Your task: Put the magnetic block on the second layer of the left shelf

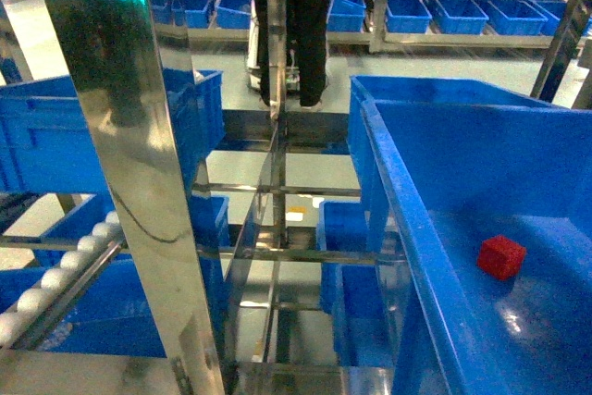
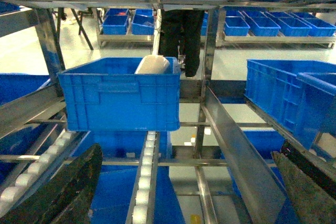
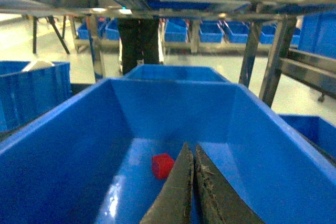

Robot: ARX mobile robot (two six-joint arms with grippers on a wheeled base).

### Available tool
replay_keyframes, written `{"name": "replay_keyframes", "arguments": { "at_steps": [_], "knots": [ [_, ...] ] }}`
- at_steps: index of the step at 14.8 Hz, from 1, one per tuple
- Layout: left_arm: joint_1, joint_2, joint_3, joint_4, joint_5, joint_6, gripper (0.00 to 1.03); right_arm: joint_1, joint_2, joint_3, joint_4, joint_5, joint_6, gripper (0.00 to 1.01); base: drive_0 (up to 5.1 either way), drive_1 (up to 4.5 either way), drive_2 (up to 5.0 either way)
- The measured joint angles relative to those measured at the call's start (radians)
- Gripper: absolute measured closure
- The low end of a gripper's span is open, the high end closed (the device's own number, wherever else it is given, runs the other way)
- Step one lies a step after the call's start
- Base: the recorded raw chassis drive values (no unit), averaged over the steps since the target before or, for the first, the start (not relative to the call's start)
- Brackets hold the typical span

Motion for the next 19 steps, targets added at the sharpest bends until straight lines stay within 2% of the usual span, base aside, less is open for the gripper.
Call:
{"name": "replay_keyframes", "arguments": {
  "at_steps": [3,4,11,19],
  "knots": [
    [0.000,0.000,0.000,0.001,-0.001,0.000,0.05,0.000,0.002,0.000,-0.009,0.000,0.000,0.99,0.0,0.00,0.0],
    [0.000,0.000,0.000,0.002,0.000,0.000,0.05,0.000,0.002,0.000,-0.013,0.000,0.000,0.96,0.0,0.00,0.0],
    [0.000,0.000,0.000,0.001,0.000,0.000,0.05,0.000,0.002,0.000,-0.012,0.000,0.000,0.02,0.0,0.00,0.0],
    [0.000,0.000,0.000,0.001,0.000,0.000,0.05,0.000,0.002,0.000,-0.012,0.000,0.000,0.03,0.0,0.00,0.0]
  ]
}}
